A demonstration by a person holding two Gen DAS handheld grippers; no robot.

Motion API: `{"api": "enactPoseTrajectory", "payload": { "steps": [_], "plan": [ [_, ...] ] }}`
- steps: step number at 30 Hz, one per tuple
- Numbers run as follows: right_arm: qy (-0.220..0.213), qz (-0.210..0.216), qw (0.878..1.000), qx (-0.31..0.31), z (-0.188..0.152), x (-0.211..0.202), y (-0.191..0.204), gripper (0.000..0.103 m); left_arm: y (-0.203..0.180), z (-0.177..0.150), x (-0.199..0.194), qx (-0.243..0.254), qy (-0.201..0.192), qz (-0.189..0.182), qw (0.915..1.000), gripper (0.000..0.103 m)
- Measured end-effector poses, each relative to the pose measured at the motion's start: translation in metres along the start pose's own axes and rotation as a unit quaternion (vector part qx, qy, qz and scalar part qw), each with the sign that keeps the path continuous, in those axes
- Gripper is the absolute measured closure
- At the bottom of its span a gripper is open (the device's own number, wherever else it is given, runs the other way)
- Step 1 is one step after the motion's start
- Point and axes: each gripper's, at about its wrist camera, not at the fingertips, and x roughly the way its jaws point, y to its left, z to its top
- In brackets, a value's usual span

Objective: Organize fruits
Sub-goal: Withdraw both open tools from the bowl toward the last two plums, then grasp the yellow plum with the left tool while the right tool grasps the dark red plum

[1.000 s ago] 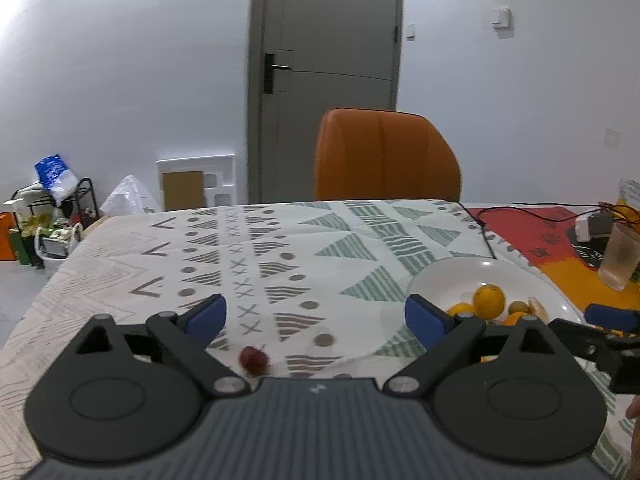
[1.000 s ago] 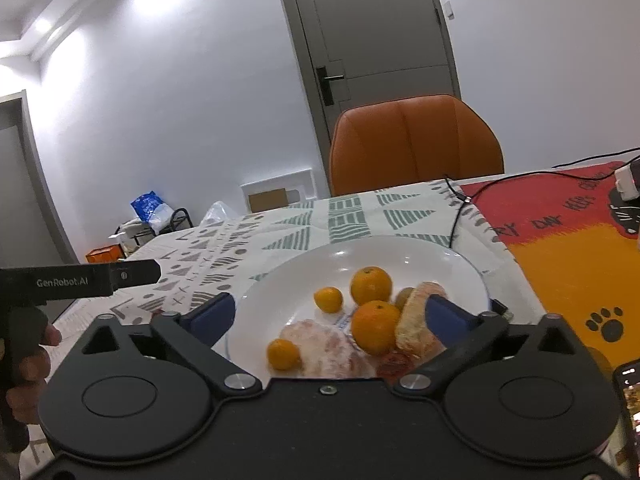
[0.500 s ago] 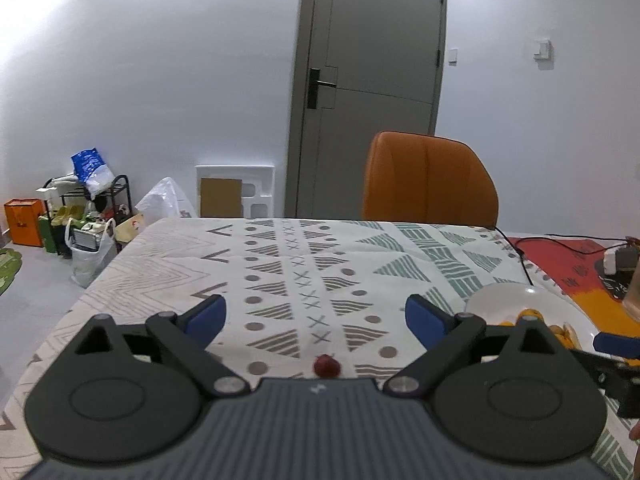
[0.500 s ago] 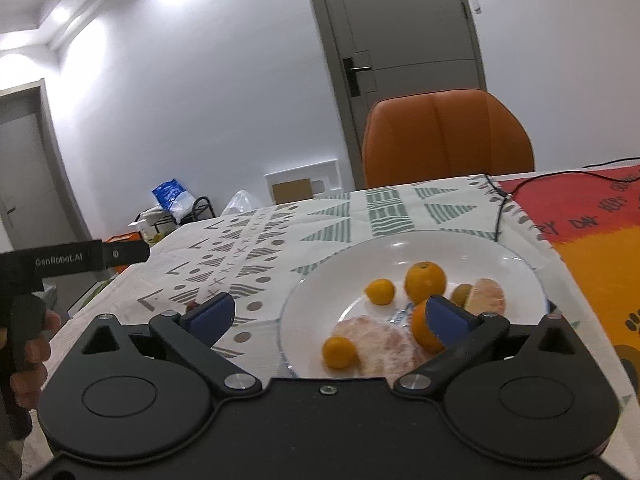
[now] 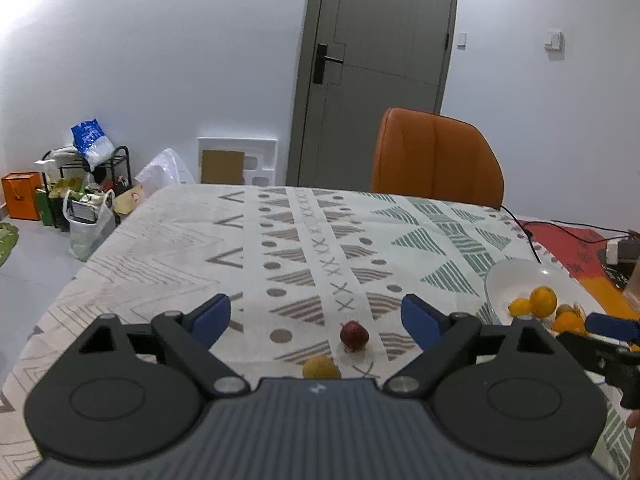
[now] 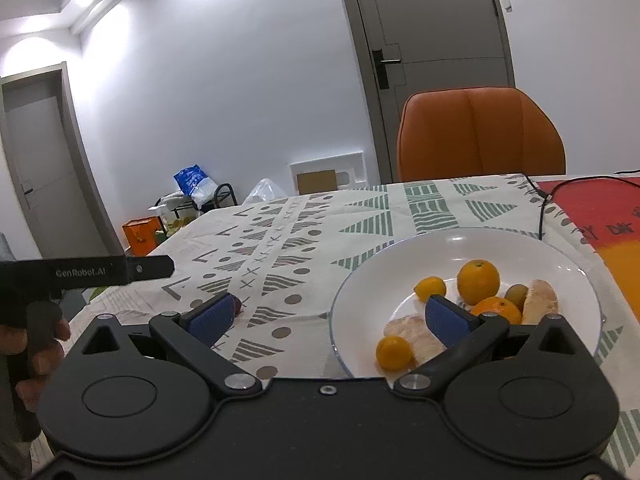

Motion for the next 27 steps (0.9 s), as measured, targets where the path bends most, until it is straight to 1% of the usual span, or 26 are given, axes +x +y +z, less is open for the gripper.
{"api": "enactPoseTrajectory", "payload": {
  "steps": [10, 18, 20, 21, 22, 23, 25, 27],
  "plan": [
    [0.009, 0.005, 1.0, -0.012, 0.0, 0.012, 0.012, 0.0, 0.006, -0.013, 0.014, -0.008, 0.027, -0.018, 0.9995, 0.03],
    [0.017, 0.006, 1.0, -0.02, 0.001, 0.027, 0.022, 0.0, 0.01, -0.02, 0.029, -0.015, 0.053, -0.028, 0.9981, 0.042],
    [0.019, 0.006, 0.999, -0.025, 0.001, 0.03, 0.027, 0.001, 0.01, -0.023, 0.034, -0.015, 0.064, -0.025, 0.9975, 0.049],
    [0.021, 0.005, 0.999, -0.027, 0.001, 0.033, 0.029, 0.001, 0.011, -0.026, 0.038, -0.014, 0.074, -0.027, 0.9968, 0.057],
    [0.022, 0.005, 0.999, -0.028, 0.001, 0.034, 0.031, 0.001, 0.011, -0.028, 0.041, -0.011, 0.084, -0.03, 0.9959, 0.072],
    [0.023, 0.006, 0.999, -0.029, 0.001, 0.036, 0.033, 0.001, 0.013, -0.031, 0.044, -0.01, 0.091, -0.033, 0.9952, 0.077],
    [0.026, 0.01, 0.999, -0.03, 0.001, 0.04, 0.036, 0.001, 0.018, -0.032, 0.041, -0.012, 0.084, -0.022, 0.9962, 0.078],
    [0.03, 0.014, 0.999, -0.033, 0.001, 0.045, 0.039, 0.004, 0.026, -0.029, 0.037, -0.028, 0.077, -0.02, 0.9964, 0.079]
  ]
}}
